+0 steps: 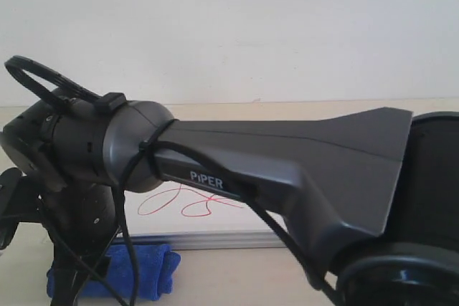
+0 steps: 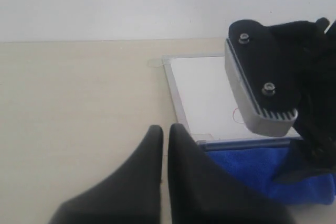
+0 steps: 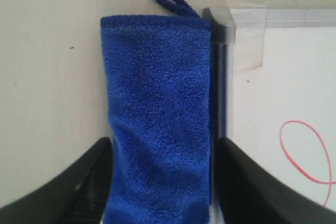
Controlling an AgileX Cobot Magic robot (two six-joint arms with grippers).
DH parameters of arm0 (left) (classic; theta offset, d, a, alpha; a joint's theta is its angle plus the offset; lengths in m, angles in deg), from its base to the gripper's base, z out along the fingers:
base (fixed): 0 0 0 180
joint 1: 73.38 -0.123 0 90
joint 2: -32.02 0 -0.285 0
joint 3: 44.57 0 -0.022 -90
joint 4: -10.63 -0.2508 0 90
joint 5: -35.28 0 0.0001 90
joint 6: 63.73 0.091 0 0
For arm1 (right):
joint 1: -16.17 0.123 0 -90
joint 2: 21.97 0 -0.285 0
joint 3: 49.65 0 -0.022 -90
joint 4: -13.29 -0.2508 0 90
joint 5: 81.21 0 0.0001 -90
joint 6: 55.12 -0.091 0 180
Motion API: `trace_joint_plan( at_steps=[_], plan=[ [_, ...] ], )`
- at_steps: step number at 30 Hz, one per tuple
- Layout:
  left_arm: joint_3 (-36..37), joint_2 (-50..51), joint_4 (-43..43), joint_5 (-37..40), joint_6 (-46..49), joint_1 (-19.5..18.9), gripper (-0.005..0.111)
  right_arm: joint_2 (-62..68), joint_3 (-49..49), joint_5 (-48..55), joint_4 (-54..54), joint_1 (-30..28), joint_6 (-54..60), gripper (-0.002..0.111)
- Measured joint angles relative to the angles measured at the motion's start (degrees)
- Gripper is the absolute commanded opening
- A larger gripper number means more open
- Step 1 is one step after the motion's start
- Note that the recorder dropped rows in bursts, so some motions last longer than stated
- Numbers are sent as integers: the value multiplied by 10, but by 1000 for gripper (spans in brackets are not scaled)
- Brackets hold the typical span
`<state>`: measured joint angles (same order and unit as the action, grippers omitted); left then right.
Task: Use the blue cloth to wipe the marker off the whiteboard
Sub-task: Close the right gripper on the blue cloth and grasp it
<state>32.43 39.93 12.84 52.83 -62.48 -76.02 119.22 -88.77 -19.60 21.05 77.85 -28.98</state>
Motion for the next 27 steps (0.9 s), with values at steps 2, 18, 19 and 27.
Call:
trace_joint_plan(
  at_steps=[2,18,19,27],
  plan=[
    [0,0,0,0,0,0,4,8,0,-1,-5,0,-3,55],
    [0,0,0,0,0,0,4,44,0,-17,-12,0,-18,41],
    [0,0,0,0,0,0,4,44,0,-17,-12,0,-18,34],
    [0,0,0,0,0,0,4,44,0,-20,-9,0,-27,0]
  ],
)
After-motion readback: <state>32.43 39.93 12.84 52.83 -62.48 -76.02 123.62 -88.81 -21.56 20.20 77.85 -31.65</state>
